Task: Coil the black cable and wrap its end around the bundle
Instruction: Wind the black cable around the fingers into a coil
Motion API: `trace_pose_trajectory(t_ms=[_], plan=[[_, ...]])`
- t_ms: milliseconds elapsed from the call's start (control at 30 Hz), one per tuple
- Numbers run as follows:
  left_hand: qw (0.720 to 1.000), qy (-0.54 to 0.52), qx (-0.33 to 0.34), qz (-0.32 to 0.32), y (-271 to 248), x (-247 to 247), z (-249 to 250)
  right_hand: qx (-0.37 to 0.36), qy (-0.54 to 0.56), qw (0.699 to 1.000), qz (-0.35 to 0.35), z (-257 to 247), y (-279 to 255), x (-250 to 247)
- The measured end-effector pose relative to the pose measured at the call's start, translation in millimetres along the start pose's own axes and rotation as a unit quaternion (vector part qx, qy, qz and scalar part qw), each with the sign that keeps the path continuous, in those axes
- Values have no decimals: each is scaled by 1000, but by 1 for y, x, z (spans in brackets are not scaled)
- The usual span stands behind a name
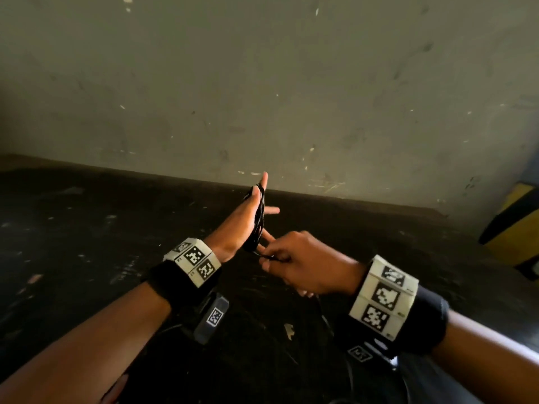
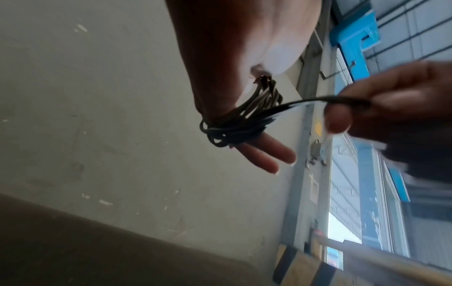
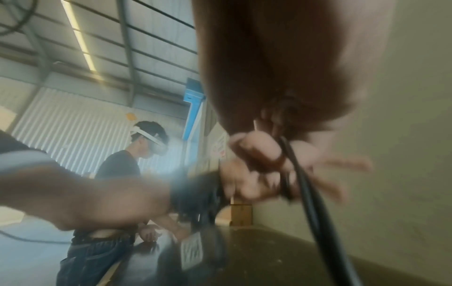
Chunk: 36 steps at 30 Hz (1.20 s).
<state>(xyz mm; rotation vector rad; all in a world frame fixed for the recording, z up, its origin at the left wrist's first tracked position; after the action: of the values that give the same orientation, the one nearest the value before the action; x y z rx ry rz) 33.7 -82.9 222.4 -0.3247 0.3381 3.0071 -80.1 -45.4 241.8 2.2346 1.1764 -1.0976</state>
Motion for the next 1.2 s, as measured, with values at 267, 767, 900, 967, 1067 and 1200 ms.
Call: trace_pose_trajectory(t_ms=[267,767,900,967,1067,1200], plan=[[992,75,-45,-96,-30,19,-33,-24,-259,966,-14,-28,-4,-79],[950,-159,-8,-269,-57,38,13,-129,-174,963,161,32,21,-108],[936,-272,29,-223,-39,26,37,-130,-59,974,175,55,26,-54],[933,-312,38,-173,-24,17,43,-106,5,979,175,58,28,-27],[948,-302,54,-88,-6,2,46,-18,49,992,115,51,29,5],[973,-223,57,-18,5,-9,37,18,34,997,63,28,23,21]])
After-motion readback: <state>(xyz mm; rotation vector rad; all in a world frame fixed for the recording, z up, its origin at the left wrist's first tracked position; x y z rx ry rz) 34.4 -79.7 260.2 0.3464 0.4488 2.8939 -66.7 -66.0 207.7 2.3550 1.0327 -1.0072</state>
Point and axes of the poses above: each hand's wrist, its own y-axis towards the middle knuckle, its own x-axis out of the palm, z = x × y, the point moved 5 cm from there along y, towards the middle knuckle, and after that the axes turned 8 degrees about y, right-handed, at the moved point
